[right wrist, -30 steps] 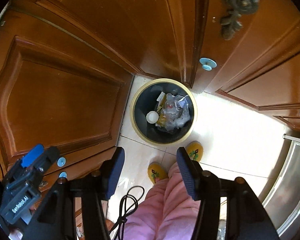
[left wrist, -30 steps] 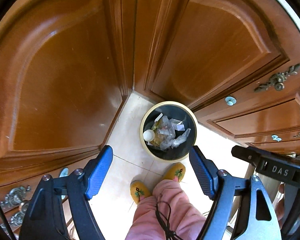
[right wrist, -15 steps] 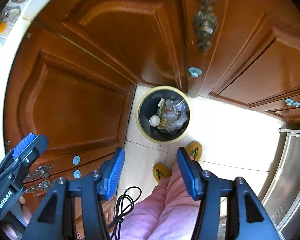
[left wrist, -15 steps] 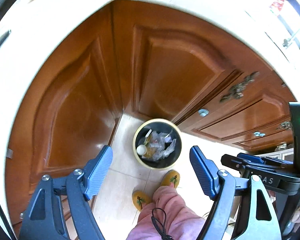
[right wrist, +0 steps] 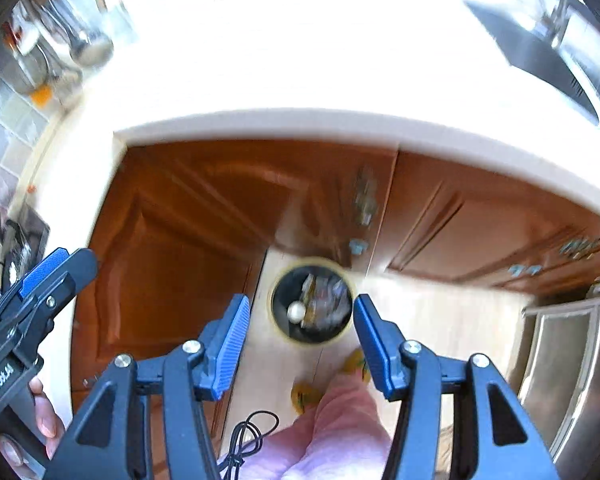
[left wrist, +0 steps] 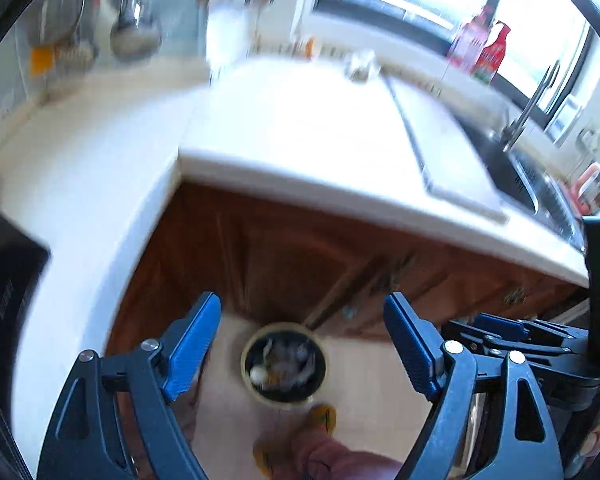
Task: Collect trash
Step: 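Raise both grippers from the bin back up to the counter, then grasp the white crumpled paper with the left gripper while the right grasps the balled plastic bag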
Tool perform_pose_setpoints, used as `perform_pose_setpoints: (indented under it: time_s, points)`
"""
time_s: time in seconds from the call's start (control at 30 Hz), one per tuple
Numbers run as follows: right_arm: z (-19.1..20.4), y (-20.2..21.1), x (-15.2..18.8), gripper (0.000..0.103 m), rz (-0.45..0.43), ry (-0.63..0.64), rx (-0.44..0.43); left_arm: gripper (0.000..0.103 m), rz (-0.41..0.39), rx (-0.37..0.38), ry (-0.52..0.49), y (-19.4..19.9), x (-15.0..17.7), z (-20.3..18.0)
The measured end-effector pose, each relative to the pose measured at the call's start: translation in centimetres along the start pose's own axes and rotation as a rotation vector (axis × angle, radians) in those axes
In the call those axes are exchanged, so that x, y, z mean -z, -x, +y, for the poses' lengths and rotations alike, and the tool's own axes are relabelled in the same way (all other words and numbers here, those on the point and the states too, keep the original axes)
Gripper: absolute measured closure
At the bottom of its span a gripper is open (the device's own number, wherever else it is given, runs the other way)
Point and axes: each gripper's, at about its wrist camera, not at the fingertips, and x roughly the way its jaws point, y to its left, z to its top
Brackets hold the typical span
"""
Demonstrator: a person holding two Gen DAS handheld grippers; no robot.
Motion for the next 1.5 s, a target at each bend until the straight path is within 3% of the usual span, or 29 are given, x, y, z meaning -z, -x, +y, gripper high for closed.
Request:
perform_pose_setpoints:
  time_s: [0.33,0.5,0.67,0.8,0.93,1.1,1.2,1.37,1.5]
  points:
    - [-0.9,9.9,-7.5,0.048,-0.204,-0.014,-0.029,0.011,-0.192,-0.047,-0.125,5.3,-9.1,-4.2]
    - [-2.0,13.1,-14.3,0.048,-0.281,-0.016,-0.049,0.004,-0.246,-0.072,-0.157,6.3,-16.0,-6.4]
    - [-4.3,14.5,-23.3,0.047,-0.352,-0.040,-0.104,0.002,-0.266,-0.119,-0.201,4.1,-24.0,-9.4]
    - [-6.1,14.3,-31.1,0.039,-0.393,-0.042,-0.131,0.002,-0.243,-0.180,-0.237,-0.8,-31.1,-12.7]
    - [-8.0,11.8,-39.3,0.037,-0.381,-0.040,-0.153,0.002,-0.174,-0.210,-0.255,-7.3,-37.6,-15.7]
    - [-10.6,4.8,-47.4,0.037,-0.326,-0.060,-0.191,0.002,-0.052,-0.227,-0.216,-17.8,-43.2,-17.4]
    - [-12.0,-0.4,-50.7,0.036,-0.288,-0.090,-0.197,0.002,0.018,-0.216,-0.170,-23.7,-44.3,-17.1]
    - [-13.6,-9.4,-54.6,0.037,-0.198,-0.130,-0.204,0.006,0.067,-0.202,-0.115,-30.9,-43.8,-16.1]
    - [-13.1,-14.1,-55.8,0.037,-0.152,-0.103,-0.198,0.022,0.131,-0.179,-0.042,-34.9,-43.6,-15.1]
